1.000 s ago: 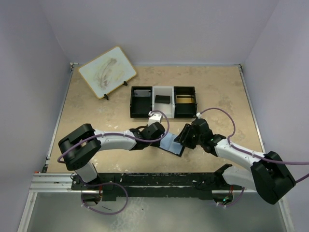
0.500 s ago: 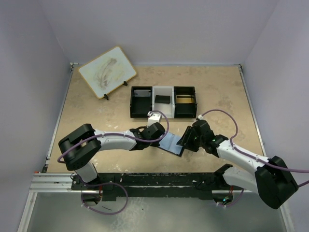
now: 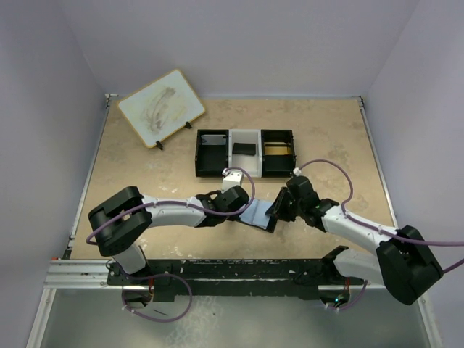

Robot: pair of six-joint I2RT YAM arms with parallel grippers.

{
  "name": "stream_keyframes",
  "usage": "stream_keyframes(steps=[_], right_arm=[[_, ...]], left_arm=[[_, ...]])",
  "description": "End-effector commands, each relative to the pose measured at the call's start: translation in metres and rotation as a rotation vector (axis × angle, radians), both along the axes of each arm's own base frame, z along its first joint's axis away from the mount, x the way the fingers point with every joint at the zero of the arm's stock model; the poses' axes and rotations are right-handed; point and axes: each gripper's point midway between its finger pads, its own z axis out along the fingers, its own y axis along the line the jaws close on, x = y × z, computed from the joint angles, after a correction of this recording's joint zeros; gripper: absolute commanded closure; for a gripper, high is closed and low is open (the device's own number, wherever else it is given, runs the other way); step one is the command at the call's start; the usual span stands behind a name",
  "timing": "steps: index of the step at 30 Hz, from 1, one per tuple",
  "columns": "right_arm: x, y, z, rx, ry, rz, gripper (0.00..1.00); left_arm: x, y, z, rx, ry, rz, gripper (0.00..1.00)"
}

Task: Take the credit cards out of the card holder
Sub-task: Remove the credit card from the card holder.

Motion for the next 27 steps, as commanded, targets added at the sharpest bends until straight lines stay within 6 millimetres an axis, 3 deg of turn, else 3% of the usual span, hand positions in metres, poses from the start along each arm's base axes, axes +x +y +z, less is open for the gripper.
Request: stream_keyframes(steps=[1, 9, 18, 23, 27], right_arm=[[0.023, 0.023, 0.042, 0.092, -0.141, 0.058, 0.79], [0.025, 0.030, 0.050, 0.113, -0.149, 0.085, 0.98], [0.031, 0.035, 0.058, 0.103, -0.163, 0.123, 0.69], [0.035, 0.018, 0.053, -0.012, -0.135, 0.083, 0.64], [0.037, 0.018, 0.059, -0.025, -0.148, 0.092, 0.61]], left_arm=[[-0.018, -0.006, -0.008, 0.001, 0.056, -0.040, 0.85], [-0.019, -0.006, -0.007, 0.008, 0.055, -0.042, 0.86], [-0.019, -0.006, -0.007, 0.008, 0.055, -0.044, 0.87], [-0.019, -0.007, -0.006, 0.008, 0.054, -0.045, 0.87], [-0.019, -0.007, -0.006, 0.012, 0.054, -0.048, 0.88]])
